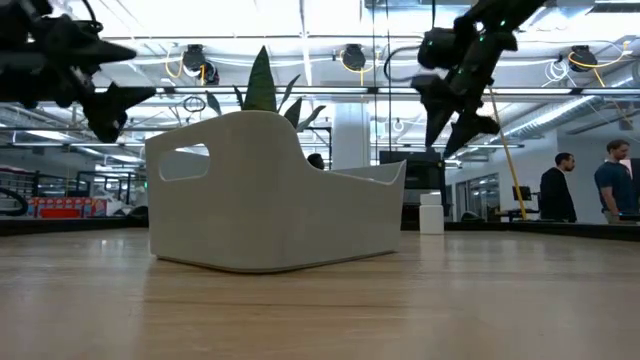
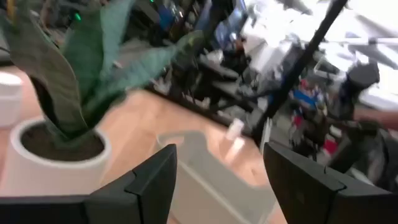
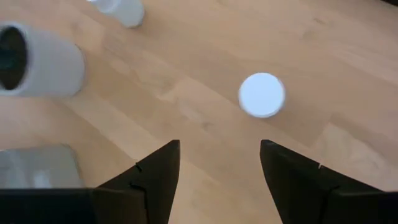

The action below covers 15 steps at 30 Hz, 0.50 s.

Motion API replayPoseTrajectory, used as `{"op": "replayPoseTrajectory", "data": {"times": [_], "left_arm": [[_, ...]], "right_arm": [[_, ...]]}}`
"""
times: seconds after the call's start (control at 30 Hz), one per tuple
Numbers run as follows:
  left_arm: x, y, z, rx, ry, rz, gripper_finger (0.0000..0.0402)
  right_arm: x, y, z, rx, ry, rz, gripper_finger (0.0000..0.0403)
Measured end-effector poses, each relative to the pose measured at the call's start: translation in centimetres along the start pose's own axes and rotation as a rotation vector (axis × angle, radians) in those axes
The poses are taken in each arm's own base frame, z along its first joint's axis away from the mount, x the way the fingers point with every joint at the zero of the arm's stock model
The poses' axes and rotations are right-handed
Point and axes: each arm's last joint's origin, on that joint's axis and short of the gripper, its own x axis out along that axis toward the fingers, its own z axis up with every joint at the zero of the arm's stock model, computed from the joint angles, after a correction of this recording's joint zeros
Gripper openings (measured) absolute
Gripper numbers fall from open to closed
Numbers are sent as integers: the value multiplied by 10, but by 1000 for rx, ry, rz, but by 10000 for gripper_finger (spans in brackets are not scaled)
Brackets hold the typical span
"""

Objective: Pick and place pill bottles into a basket
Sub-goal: Put the white medicine bottle into the gray bin

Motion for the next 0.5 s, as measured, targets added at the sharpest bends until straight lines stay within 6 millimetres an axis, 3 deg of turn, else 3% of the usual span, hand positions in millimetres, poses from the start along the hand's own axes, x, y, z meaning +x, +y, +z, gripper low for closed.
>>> {"op": "replayPoseTrajectory", "data": {"times": [0.23,0.5], "left_arm": [[3,5,-2,114,8,116,246],[8,9,-9,97,84,170,246]], "right_arm": [[24,-4,6,-68,65,-5,215],[29,-5,8,-108,40,-99,220]]}}
